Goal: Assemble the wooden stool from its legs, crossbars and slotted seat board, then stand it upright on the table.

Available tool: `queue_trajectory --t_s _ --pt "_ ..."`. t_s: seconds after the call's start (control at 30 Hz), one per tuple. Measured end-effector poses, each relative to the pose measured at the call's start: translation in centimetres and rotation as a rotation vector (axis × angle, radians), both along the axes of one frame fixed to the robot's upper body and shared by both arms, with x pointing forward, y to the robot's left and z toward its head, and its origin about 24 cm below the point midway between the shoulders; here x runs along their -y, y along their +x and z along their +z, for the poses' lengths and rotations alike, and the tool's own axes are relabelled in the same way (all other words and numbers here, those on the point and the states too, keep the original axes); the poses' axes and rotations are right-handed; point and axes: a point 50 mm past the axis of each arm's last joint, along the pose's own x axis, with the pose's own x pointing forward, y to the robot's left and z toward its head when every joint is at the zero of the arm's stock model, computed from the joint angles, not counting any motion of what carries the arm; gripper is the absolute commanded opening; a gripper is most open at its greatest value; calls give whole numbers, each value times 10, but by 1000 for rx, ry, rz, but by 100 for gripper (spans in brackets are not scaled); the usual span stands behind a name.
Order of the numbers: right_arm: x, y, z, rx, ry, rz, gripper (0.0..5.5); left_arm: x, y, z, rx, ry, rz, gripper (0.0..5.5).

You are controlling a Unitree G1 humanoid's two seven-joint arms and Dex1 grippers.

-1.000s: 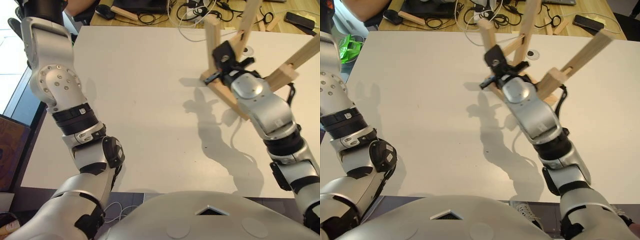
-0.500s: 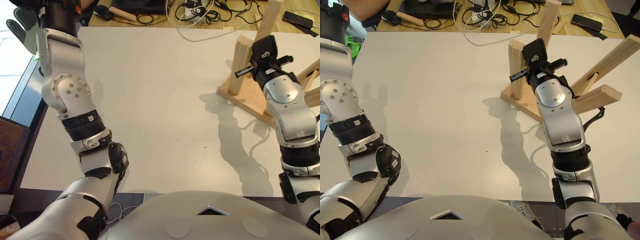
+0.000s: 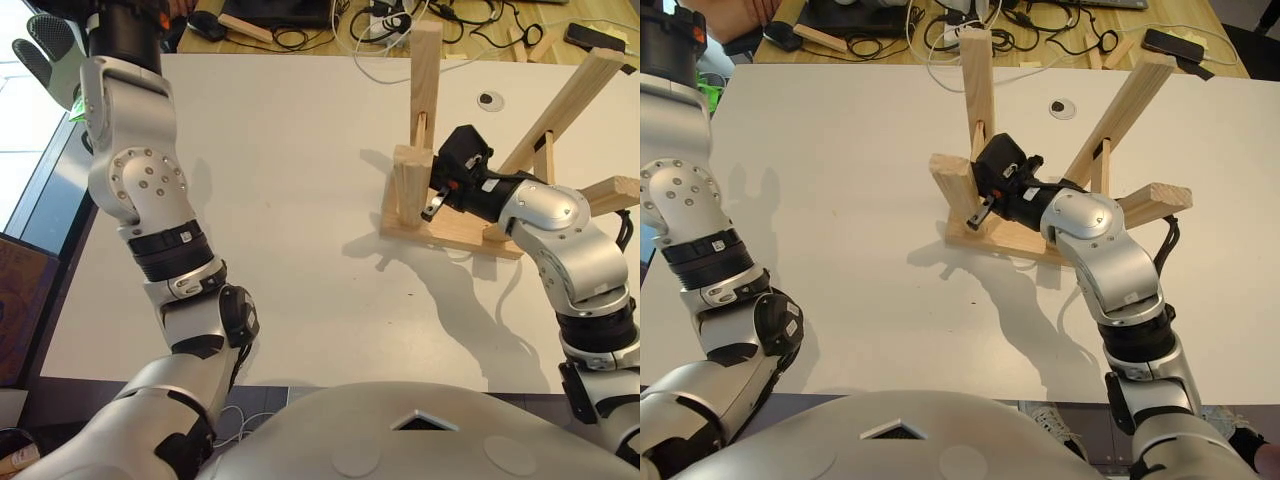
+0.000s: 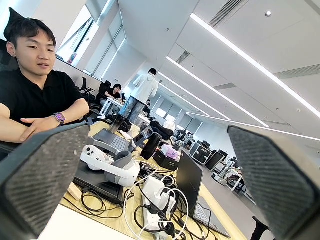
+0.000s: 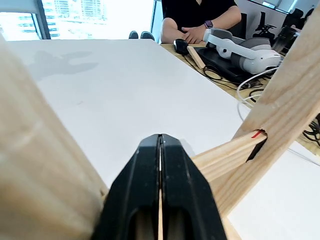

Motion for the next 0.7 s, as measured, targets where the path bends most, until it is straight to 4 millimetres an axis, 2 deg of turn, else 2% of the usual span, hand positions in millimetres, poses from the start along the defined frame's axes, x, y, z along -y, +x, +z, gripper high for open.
queue_trajectory --t_s 0.1,0.17,0.2,0.27,0.43,0.5,0.63,0.7 --pt "0 -3 1 -25 23 46 3 3 0 -1 -4 0 -2 509" --pt "3 6 10 46 69 -34 3 5 0 1 5 0 -6 509" --pt "5 16 20 127 114 -102 3 6 -1 1 8 -2 -7 509" --pt "1 30 60 345 218 -185 3 11 0 -1 4 -8 -22 509" --pt "-15 38 125 591 421 -270 3 24 1 -4 0 -13 -57 509" --pt "-15 40 141 632 461 -303 3 24 1 -5 -1 -14 -58 509" --pt "-1 51 166 714 463 -431 3 25 0 -4 2 -12 -55 509" --pt "2 51 172 732 447 -444 3 25 0 -4 2 -11 -54 509"
